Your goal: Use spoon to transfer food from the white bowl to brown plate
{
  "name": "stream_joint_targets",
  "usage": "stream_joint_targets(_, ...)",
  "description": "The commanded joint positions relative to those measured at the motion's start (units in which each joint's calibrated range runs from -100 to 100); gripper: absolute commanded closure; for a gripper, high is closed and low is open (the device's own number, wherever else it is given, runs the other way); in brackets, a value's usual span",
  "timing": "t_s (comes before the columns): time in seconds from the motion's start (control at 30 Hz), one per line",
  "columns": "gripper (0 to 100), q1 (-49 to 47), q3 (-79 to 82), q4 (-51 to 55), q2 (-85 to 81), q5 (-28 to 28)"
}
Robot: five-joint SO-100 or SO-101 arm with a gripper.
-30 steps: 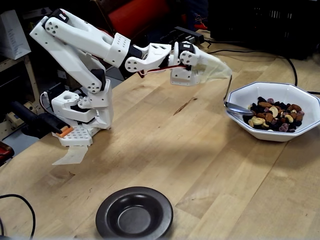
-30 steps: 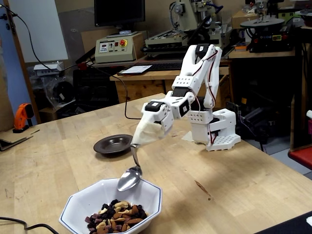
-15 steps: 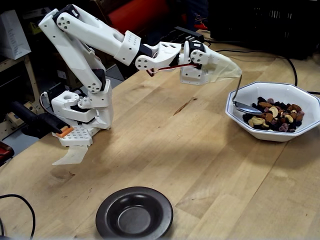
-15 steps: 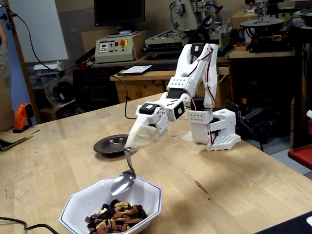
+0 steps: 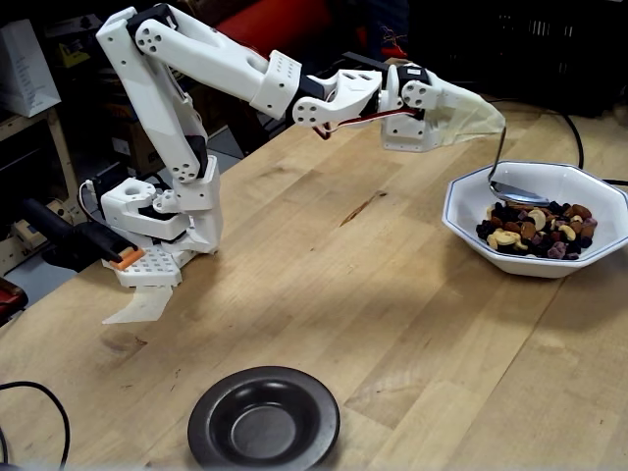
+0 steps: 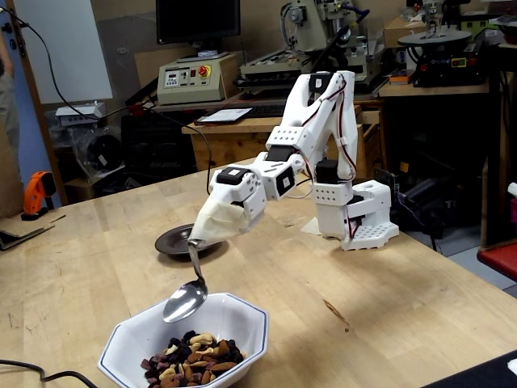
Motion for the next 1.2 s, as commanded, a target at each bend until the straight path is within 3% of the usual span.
stream_joint_targets(0.0, 96, 0.2, -5.3, -1.0, 0.5, 0.2)
stream_joint_targets(0.57, 96, 0.3, -8.3, -1.0, 7.3, 6.2)
stream_joint_targets(0.93, 96, 0.2, -7.7, -1.0, 8.1, 14.7)
stream_joint_targets(1.17, 96, -0.3, -7.6, -1.0, 8.1, 16.3)
